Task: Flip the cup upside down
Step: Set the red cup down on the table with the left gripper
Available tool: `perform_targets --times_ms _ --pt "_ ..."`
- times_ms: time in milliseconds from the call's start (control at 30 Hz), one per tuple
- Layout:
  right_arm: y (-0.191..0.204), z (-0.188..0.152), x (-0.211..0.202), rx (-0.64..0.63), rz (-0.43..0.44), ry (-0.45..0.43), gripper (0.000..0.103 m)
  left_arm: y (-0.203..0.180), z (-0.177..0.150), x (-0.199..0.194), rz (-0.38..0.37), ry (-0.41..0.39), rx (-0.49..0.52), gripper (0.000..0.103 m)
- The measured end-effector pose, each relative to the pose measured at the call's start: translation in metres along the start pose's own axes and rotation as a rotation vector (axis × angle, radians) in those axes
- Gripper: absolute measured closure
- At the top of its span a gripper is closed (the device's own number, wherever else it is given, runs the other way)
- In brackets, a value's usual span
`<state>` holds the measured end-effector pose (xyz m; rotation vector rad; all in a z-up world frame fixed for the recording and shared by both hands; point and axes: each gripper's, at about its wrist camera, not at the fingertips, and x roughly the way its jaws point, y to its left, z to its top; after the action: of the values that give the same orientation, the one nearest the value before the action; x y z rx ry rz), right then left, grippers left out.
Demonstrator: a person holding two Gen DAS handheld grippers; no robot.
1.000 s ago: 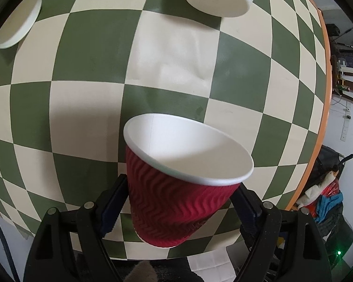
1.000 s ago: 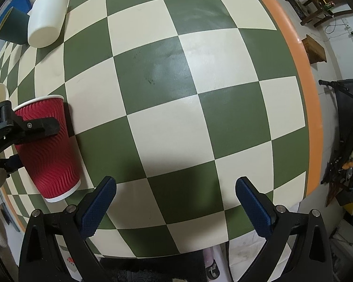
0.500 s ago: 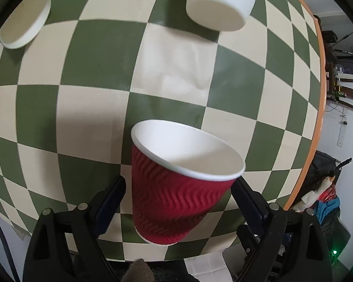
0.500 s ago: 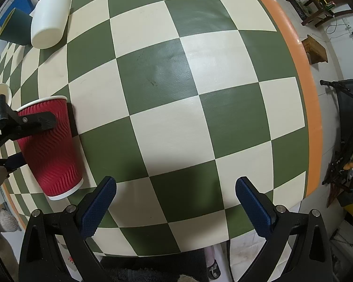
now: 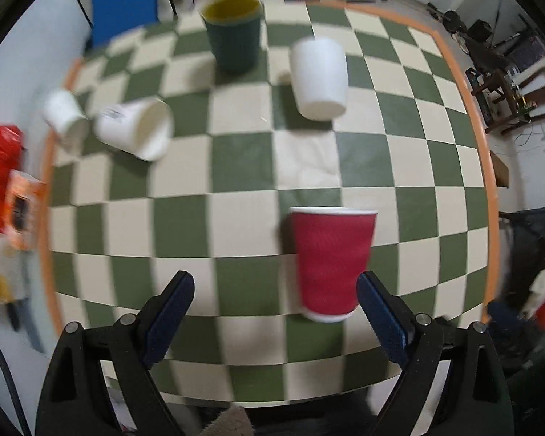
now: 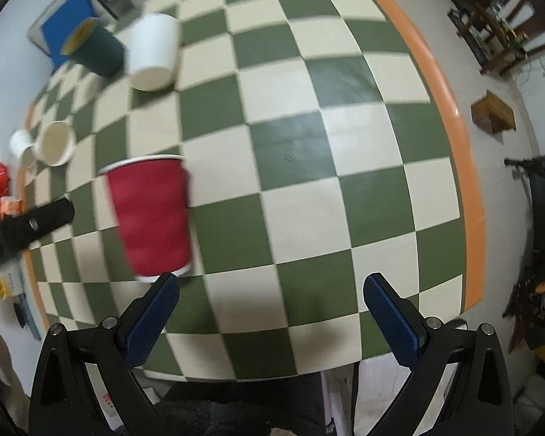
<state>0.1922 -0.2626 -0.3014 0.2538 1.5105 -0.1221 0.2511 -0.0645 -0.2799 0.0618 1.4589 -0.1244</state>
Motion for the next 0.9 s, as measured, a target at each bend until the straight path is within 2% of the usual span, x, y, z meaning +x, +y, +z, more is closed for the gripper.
perform_targets --times_ms 67,267,433,567,600,667,733,833,900 --pt "0.011 -0.007 -0.015 -0.014 0.016 -0.030 0.000 0.008 -0.014 -0.019 0.030 -0.047 0.014 0.012" --pt "0.046 -0.040 -0.057 -0.056 0.067 -0.114 0.000 0.029 -0.048 -0.068 0.054 -0.159 0.006 0.012" --pt "0.065 -0.065 -0.079 -0.081 0.098 -0.148 0.000 0.038 -0.069 -0.088 0.048 -0.191 -0.013 0.012" --pt "0.076 -0.071 -0.083 -0.118 0.093 -0.143 0.000 0.049 -0.081 -0.083 0.054 -0.175 -0.052 0.012" --pt "0.080 -0.070 -0.083 -0.149 0.077 -0.139 0.000 0.052 -0.082 -0.081 0.059 -0.173 -0.065 0.011" --pt "0.086 -0.066 -0.082 -0.223 0.033 -0.136 0.000 0.061 -0.082 -0.068 0.085 -0.157 -0.094 0.001" --pt "0.093 -0.059 -0.082 -0.325 -0.018 -0.158 0.000 0.068 -0.081 -0.054 0.090 -0.141 -0.129 0.000" --pt "0.112 -0.049 -0.074 -0.588 -0.166 -0.189 0.000 0.079 -0.077 -0.030 0.111 -0.121 -0.184 0.000" --pt "0.125 -0.047 -0.062 -0.806 -0.279 -0.198 0.000 0.083 -0.075 -0.017 0.114 -0.108 -0.209 0.000"
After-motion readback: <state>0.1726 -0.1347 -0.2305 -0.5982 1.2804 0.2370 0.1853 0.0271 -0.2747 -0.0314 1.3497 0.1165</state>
